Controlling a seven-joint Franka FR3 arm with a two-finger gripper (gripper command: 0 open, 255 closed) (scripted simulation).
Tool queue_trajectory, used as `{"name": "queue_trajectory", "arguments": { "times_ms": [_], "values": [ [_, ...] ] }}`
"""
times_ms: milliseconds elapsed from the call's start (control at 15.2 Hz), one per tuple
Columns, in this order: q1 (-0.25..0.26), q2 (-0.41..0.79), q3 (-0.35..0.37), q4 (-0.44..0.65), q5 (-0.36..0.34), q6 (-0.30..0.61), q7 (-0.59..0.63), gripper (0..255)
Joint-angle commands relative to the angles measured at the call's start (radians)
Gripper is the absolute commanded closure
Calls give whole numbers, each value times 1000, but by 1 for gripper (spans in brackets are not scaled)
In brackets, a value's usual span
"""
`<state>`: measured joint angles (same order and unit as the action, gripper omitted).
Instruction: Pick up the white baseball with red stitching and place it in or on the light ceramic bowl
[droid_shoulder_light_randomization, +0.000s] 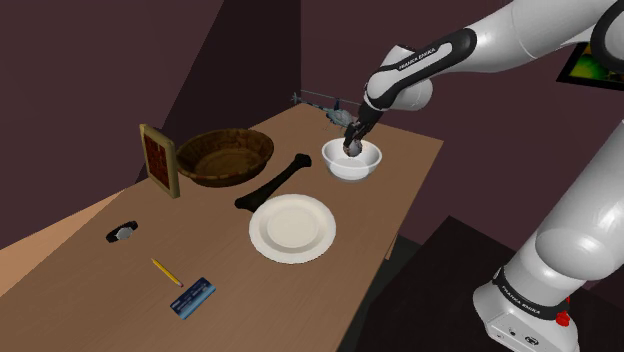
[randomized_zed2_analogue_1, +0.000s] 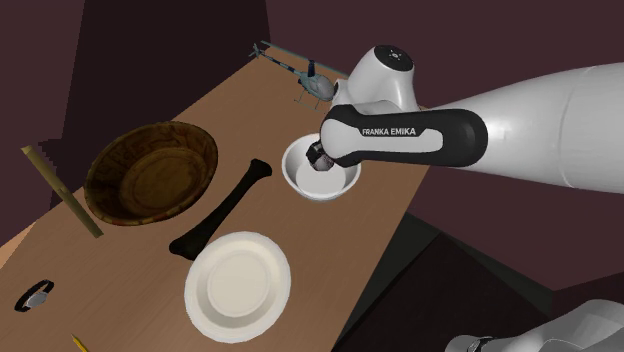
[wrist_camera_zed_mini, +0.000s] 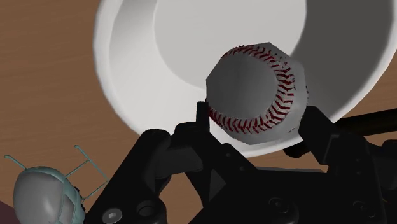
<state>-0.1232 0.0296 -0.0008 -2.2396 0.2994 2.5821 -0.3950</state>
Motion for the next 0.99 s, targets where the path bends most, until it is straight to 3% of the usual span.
{"name": "queue_trajectory", "arguments": {
  "times_ms": [0, 66, 132, 462, 726, 924],
  "values": [
    [0, 0, 0, 0, 0, 0, 0, 255],
    [0, 0, 0, 0, 0, 0, 0, 255],
    [0, 0, 0, 0, 0, 0, 0, 0],
    [0, 0, 0, 0, 0, 0, 0, 0],
    [-12, -107, -11, 0, -33, -107, 23, 0],
    [-12, -107, -11, 0, -33, -107, 23, 0]
  ]
}}
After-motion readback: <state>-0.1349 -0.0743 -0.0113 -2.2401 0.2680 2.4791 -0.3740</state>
